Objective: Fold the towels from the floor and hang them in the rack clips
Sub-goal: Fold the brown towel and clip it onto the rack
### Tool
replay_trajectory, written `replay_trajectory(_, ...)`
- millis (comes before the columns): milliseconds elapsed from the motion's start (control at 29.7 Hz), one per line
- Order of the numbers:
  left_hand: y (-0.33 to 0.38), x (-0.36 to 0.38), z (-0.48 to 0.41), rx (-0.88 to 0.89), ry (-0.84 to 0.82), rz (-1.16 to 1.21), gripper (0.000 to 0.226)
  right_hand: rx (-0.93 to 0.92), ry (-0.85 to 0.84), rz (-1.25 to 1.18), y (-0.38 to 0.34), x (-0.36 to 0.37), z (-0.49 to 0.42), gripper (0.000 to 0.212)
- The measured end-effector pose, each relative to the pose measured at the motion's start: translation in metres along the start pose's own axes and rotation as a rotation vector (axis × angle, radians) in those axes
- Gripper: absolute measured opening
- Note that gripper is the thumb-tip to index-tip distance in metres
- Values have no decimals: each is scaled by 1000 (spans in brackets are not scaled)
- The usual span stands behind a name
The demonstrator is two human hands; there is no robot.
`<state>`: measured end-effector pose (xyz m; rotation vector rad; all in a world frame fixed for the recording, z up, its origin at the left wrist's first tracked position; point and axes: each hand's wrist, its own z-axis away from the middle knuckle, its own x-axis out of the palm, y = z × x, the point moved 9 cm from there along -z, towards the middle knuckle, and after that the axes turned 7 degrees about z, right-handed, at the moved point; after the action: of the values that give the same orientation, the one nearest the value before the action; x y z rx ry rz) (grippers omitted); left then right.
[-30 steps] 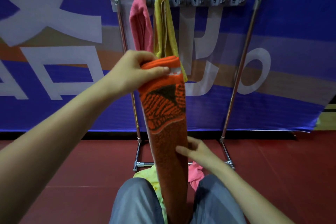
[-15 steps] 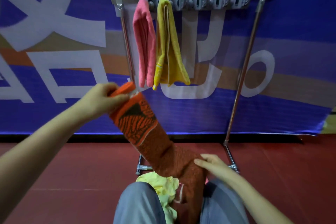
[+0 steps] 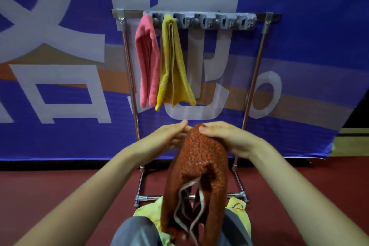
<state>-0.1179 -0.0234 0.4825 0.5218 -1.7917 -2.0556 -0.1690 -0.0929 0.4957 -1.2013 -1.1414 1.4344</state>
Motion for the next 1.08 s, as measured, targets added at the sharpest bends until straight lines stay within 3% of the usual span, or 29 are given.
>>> replay_trajectory(101,27,28,-7,26,-83,131,37,-14,-4,-5,-23,-9,2,21)
replay_trajectory(202,48,43,-8,66,-206,111,39,-32,19,-18,-35,-25,7,17)
replay_trajectory(336,70,51,-10,68,-354,46,6,27,-11,38,-42,-38,16,23)
replay_trajectory(437,89,50,-18,135,-404,107,38,26,-146,77,-51,-34,21,44)
replay_trajectory(504,93,48,-22,143,-404,135,55,15,-222,57,-54,-30,24,51)
replay_trajectory(605,105,41,-31,139,-393,179,57,-69,-254,3,-70,-40,20,55)
replay_trajectory(841,147,24,-67,177,-353,180,54,-230,-36,-109,-110,-93,-13,66)
replay_trajectory(942,165,14,-87,195,-259,193,32,-241,-22,-142,-119,-106,-27,61)
replay_trajectory(1076,186,3,-116,204,-202,262,43,-218,39,-191,-132,-120,-45,40)
